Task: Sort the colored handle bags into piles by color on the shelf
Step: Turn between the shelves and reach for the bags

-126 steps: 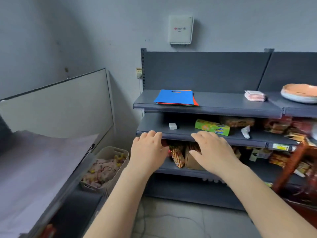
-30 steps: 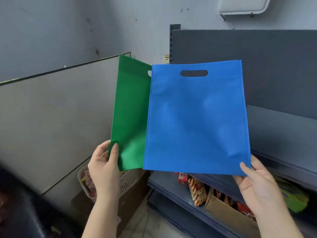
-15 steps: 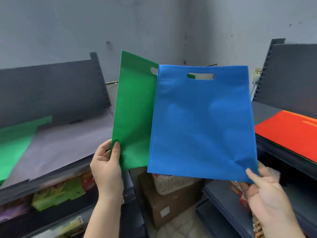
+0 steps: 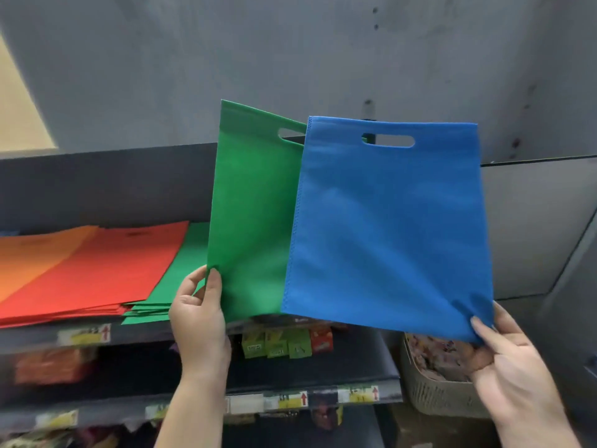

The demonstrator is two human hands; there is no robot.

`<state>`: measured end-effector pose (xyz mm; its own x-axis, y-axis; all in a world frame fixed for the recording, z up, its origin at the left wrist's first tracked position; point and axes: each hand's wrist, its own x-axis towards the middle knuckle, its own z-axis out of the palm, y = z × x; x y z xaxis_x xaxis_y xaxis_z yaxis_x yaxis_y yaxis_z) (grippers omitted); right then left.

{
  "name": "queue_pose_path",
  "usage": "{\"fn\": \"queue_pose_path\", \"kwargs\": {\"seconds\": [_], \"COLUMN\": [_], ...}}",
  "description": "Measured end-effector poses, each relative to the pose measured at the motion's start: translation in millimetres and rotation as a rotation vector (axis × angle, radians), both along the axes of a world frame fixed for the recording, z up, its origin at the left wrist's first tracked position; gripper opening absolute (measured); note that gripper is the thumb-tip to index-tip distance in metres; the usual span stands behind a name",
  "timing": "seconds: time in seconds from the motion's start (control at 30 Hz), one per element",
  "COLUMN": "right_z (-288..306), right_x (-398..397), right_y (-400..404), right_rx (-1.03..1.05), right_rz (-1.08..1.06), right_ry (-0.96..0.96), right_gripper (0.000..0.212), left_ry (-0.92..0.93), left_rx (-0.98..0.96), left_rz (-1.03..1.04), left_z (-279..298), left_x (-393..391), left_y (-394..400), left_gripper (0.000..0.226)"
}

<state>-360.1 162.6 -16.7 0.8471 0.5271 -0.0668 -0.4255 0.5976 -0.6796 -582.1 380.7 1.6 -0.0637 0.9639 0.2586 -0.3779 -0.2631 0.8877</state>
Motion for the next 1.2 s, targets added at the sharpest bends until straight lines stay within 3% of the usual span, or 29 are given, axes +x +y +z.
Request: {"fn": "queue_pose_path", "kwargs": {"seconds": [0.13,0.3,0.5,0.63,0.77,0.83,0.9,0.97,1.03,1.1,1.2], "right_z": [6,14,17,22,29,32,34,34,32,29,23], "right_x": [-36,-76,-103,-115,-126,-133,-143,-157,-177,-202,-250], "right_y": [55,105,142,160,179,190,205,222,239,255,274], "right_rx": [0.020,0.045,0.056,0.056,0.031,0.025,0.034,0.054,0.066,0.082,0.096], "right_rz": [0.075,0.121,0.115,0.142,0.203,0.258,0.342,0.436,0.535,0.646,0.810], "right_ry": [0.005,0.005,-0.012,-0.021,-0.055,-0.077,-0.097,-0.096,-0.085,-0.062,-0.023], "right_gripper": [0.038,0.056,0.059,0.049,0.059,0.061,0.061,0.060,0.060,0.061,0.061], "left_ry": [0.054,0.153,0.354,0.548,0.623,0.482,0.248,0.126,0.149,0.195,0.225], "left_rx": [0.013,0.006,-0.010,-0.003,0.087,0.061,-0.007,-0.020,0.012,0.028,0.010], "left_rz": [0.067,0.042,0.034,0.082,0.184,0.136,-0.052,-0.175,-0.143,-0.018,0.228], "left_z": [3,8,-3,-6,6,16,25,32,35,34,22], "left_x": [-47,-81,-92,-98,-117,-133,-153,-178,-203,-229,-270], "left_y": [46,107,161,173,155,135,114,96,82,71,56], "left_gripper": [0.008,0.013,0.007,0.016,0.015,0.033,0.057,0.067,0.056,0.028,0.024]}}
